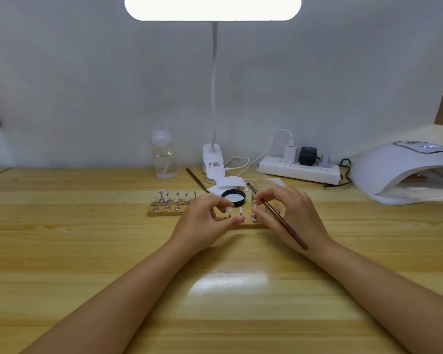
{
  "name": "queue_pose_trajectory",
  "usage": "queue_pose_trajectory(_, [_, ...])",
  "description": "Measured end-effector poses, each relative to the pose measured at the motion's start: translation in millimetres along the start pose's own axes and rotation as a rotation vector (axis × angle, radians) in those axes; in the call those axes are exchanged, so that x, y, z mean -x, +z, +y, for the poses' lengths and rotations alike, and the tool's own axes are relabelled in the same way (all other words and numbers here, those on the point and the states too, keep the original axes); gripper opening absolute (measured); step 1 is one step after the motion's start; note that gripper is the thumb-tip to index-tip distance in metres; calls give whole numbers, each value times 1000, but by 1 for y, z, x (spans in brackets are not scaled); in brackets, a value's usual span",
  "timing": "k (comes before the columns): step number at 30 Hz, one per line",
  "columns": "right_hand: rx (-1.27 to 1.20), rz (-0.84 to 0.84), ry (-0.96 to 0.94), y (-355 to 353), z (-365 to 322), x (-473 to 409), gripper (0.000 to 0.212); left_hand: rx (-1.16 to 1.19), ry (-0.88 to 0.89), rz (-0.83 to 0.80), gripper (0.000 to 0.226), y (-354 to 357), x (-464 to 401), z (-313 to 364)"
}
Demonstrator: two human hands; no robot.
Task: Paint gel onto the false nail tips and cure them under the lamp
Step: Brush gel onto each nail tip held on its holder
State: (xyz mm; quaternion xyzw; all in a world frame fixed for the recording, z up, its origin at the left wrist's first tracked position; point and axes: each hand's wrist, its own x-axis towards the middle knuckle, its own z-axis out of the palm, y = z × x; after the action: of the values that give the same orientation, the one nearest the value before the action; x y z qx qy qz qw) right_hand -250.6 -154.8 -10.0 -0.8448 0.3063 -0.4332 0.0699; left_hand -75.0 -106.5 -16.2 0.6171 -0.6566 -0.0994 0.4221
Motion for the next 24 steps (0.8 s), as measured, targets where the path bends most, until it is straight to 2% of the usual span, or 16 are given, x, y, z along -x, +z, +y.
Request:
queue_pose_trajectory(5, [45, -38, 13, 1, 2, 0, 15, 24, -63, -17, 11, 0, 0, -2])
queue_pose_trajectory(9, [-26, 128, -79, -1, -4, 1, 18, 54, -84, -18, 7, -2, -1, -1])
queue_pose_trajectory(11, [-171, 172, -74, 1, -10, 4, 35, 68, -79, -18, 6, -3, 0, 0])
queue_pose_trajectory(14, [-360, 135, 0, 7, -20, 7, 45, 86, -49, -5, 6, -4, 2, 2])
queue_pose_trajectory(21, [-342, 29, 49, 13, -21, 8, 39, 96, -26, 7, 4, -5, 3, 5])
queue_pose_trajectory(24, [-358, 56, 22, 11, -22, 9, 42, 97, -29, 10, 4, -5, 3, 6])
